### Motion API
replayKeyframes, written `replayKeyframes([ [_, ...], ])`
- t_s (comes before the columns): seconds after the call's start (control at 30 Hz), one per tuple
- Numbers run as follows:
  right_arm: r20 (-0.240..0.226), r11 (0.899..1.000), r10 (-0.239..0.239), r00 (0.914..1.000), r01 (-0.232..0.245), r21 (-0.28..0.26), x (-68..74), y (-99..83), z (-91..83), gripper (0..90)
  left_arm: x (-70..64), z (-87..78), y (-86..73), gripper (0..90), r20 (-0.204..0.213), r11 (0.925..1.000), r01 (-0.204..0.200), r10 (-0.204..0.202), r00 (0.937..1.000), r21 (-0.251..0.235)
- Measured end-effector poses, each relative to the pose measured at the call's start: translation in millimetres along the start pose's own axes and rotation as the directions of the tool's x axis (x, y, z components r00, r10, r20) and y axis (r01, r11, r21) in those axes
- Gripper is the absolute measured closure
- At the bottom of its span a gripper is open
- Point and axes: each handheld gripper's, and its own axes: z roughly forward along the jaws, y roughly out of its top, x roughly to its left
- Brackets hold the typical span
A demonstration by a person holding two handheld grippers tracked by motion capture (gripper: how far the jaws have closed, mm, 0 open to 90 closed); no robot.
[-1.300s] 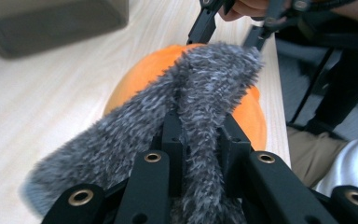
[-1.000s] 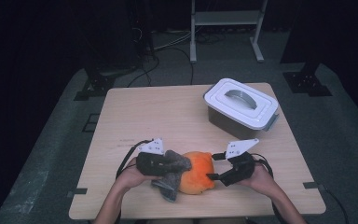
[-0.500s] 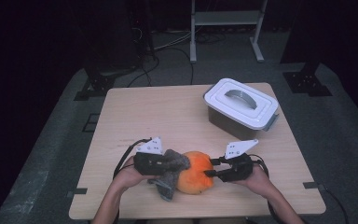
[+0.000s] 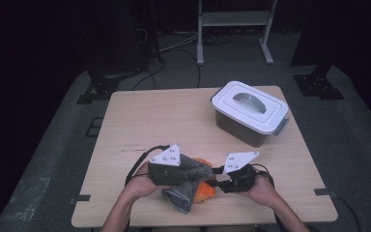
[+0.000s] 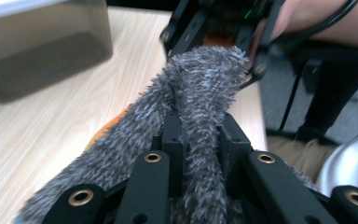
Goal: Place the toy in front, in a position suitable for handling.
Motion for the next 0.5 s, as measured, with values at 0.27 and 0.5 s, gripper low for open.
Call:
replayKeyframes([
  [0.27,-0.009,1.0,0.025,0.9996,-0.026,-0.016,-1.9,-4.3,3.6,63.6,3.8,3.2,-6.6,76.4,-0.033,0.9985,0.011,-0.009,0.9994,0.054],
  [0.5,-0.003,0.999,0.038,0.9993,-0.038,-0.019,-1.9,-5.9,5.5,63.7,12.8,-2.1,-15.5,76.3,-0.036,0.9976,0.041,-0.039,0.9986,0.056],
])
